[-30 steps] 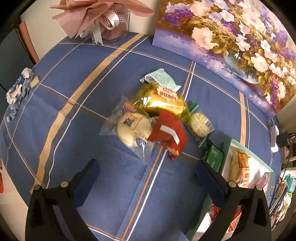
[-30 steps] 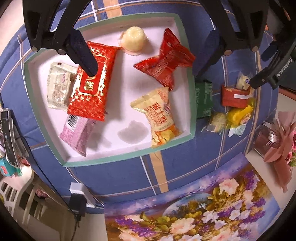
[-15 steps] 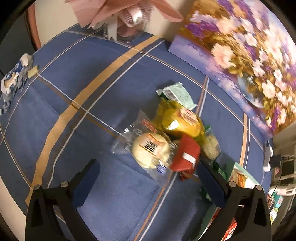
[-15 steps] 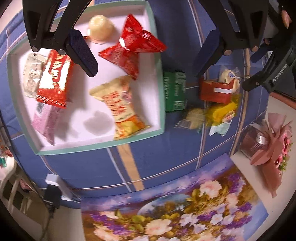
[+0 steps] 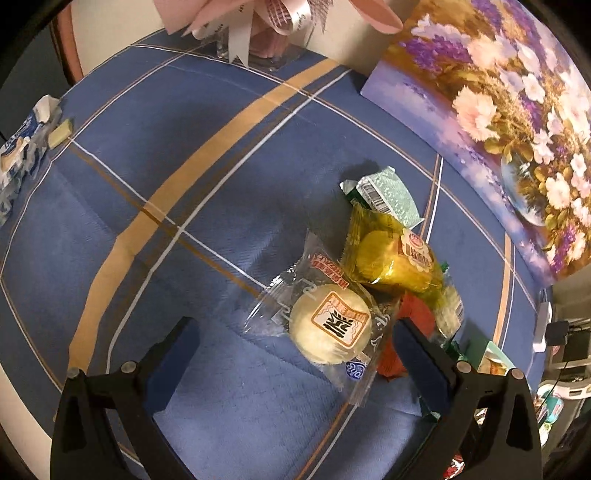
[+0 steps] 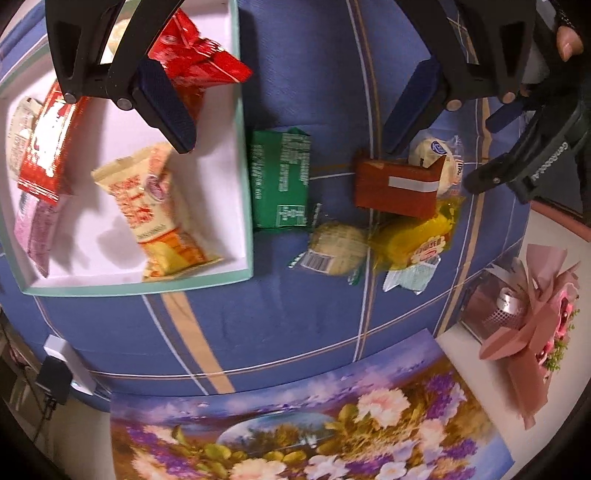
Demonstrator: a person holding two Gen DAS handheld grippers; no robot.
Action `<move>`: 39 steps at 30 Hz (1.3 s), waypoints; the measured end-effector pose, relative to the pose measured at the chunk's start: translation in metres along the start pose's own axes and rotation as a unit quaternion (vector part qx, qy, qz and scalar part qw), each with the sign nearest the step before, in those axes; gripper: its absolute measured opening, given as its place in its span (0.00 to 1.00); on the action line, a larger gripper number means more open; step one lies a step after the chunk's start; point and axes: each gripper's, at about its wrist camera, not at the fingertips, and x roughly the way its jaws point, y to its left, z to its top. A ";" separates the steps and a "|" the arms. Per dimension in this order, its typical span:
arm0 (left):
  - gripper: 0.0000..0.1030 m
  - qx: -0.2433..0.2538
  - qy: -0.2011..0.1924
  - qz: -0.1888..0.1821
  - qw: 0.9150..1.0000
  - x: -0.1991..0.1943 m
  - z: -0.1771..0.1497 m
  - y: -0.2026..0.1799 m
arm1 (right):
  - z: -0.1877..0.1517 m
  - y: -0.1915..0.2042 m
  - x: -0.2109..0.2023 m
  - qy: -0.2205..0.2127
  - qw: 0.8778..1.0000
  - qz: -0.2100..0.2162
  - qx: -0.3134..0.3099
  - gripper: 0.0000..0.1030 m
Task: Organize snacks
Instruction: 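Withdraw both tools from the tray back toward the snack pile, then grasp the round wrapped bun with the left tool while the right tool grasps the brown packet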
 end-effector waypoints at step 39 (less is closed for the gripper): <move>0.76 0.010 0.020 0.023 0.999 0.022 0.011 0.003 | 0.009 0.027 0.024 0.007 1.000 0.016 -0.015 0.96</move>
